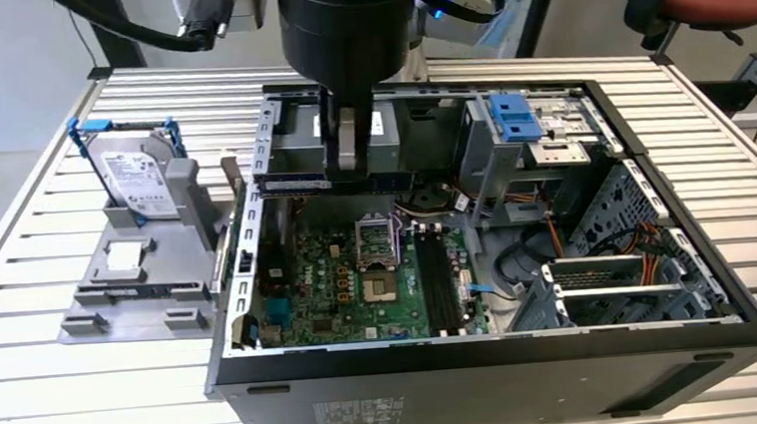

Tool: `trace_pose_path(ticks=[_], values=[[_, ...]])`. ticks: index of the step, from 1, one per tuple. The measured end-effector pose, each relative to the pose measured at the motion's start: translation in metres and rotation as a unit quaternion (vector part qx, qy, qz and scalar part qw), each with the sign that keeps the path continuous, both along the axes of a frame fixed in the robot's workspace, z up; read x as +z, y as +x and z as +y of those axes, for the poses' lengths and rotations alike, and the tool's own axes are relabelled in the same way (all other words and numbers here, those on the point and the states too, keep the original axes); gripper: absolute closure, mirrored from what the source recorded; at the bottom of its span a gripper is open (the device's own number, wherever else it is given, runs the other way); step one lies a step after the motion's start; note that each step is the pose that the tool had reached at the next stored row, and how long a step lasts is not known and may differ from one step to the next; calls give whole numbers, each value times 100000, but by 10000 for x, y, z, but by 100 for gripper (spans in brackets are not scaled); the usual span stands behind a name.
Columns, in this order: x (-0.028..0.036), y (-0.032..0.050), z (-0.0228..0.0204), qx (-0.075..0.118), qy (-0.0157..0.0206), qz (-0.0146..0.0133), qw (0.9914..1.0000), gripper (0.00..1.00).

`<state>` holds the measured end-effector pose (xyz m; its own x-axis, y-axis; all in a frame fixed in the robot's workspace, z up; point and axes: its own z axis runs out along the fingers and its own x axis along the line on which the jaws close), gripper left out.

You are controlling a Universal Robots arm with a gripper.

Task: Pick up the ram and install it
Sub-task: 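Pick up the ram and move it above insertion slot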

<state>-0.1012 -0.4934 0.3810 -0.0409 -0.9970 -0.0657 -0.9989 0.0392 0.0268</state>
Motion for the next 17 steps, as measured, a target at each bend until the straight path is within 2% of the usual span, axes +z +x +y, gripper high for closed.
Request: trace_pose_path(ticks=[17], values=[[-18, 770, 0, -5, 16, -3, 100000, 100]])
